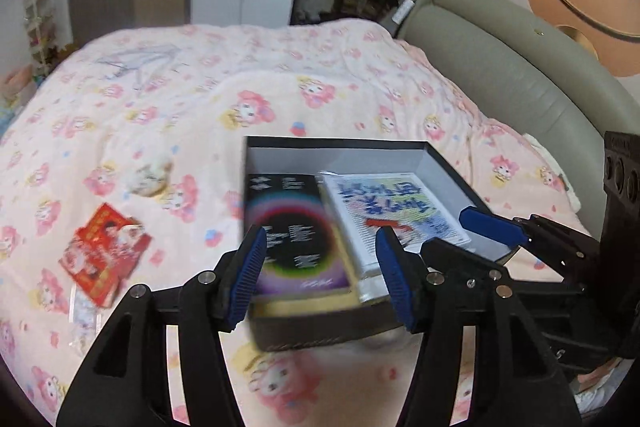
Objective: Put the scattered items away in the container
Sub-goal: 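Move both grippers back to the clear phone case on the bedspread, then grasp the clear phone case with the left gripper while the right gripper grasps it too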
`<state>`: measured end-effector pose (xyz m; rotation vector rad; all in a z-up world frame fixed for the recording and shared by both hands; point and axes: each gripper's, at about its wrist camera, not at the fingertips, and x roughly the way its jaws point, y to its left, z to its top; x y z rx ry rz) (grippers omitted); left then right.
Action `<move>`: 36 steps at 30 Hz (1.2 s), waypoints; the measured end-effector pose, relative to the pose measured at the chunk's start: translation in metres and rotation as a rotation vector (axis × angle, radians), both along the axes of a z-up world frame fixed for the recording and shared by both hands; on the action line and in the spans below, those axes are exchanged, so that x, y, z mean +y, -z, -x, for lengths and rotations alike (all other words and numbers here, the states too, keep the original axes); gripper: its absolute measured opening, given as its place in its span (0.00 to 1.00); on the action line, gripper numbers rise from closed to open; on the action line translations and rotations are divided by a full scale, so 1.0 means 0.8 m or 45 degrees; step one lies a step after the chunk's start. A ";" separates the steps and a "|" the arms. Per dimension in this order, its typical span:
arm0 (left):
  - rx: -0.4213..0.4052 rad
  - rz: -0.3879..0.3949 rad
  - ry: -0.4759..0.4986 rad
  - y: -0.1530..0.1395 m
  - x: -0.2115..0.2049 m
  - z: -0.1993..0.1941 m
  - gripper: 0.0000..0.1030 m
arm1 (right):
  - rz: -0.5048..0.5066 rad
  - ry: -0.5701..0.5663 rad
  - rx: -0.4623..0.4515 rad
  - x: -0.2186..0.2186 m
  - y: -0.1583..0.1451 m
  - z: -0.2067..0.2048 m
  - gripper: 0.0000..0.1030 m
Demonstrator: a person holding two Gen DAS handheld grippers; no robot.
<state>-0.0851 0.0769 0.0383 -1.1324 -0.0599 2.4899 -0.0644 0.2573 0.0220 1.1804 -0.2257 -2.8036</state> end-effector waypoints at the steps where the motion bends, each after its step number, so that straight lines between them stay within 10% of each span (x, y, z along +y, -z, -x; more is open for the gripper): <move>1: 0.010 0.005 -0.031 0.000 -0.009 -0.007 0.56 | 0.008 -0.006 0.004 -0.008 0.001 -0.002 0.53; 17: 0.001 0.034 -0.713 0.072 -0.221 -0.065 0.56 | 0.011 -0.489 -0.100 -0.227 0.034 0.051 0.53; 25: -0.163 -0.085 -1.170 0.209 -0.337 -0.065 0.55 | -0.105 -0.680 -0.316 -0.360 0.145 0.154 0.52; 29: -0.326 -0.226 -1.256 0.290 -0.373 -0.058 0.54 | 0.053 -0.675 -0.524 -0.385 0.218 0.175 0.53; 36: -0.323 -0.350 -1.281 0.328 -0.409 -0.035 0.54 | 0.184 -0.559 -0.598 -0.355 0.299 0.178 0.52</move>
